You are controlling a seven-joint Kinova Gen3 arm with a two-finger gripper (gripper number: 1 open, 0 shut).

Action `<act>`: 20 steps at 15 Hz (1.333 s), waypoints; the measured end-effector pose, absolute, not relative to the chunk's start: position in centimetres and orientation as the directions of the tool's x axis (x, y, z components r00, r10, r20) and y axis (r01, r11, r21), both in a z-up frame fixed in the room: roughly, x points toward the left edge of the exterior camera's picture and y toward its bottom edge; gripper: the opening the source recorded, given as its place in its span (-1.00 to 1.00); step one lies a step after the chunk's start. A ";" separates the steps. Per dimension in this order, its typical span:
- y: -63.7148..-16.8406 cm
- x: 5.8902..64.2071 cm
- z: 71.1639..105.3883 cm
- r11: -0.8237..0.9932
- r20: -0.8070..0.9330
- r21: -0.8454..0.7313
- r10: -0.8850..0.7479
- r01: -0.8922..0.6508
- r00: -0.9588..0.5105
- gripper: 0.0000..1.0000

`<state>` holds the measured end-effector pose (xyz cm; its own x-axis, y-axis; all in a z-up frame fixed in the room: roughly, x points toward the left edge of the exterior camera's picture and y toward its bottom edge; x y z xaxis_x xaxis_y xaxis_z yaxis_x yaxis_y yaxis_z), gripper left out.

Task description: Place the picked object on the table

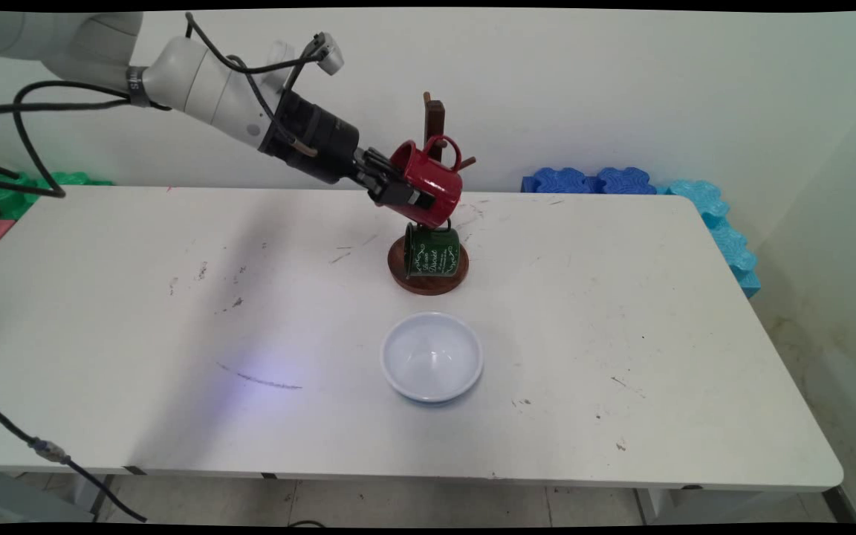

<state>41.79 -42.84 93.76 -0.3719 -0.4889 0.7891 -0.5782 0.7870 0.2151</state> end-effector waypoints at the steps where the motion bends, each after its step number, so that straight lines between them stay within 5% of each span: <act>1: -42.8 41.7 93.8 0.787 0.788 0.216 -0.490 -0.578 -0.372 -1.00; 20: -42.3 41.4 95.3 0.795 0.800 0.199 -0.470 -0.573 -0.374 -1.00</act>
<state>41.36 -42.25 95.31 -0.3740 -0.4698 0.7996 -0.5729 0.7951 0.1992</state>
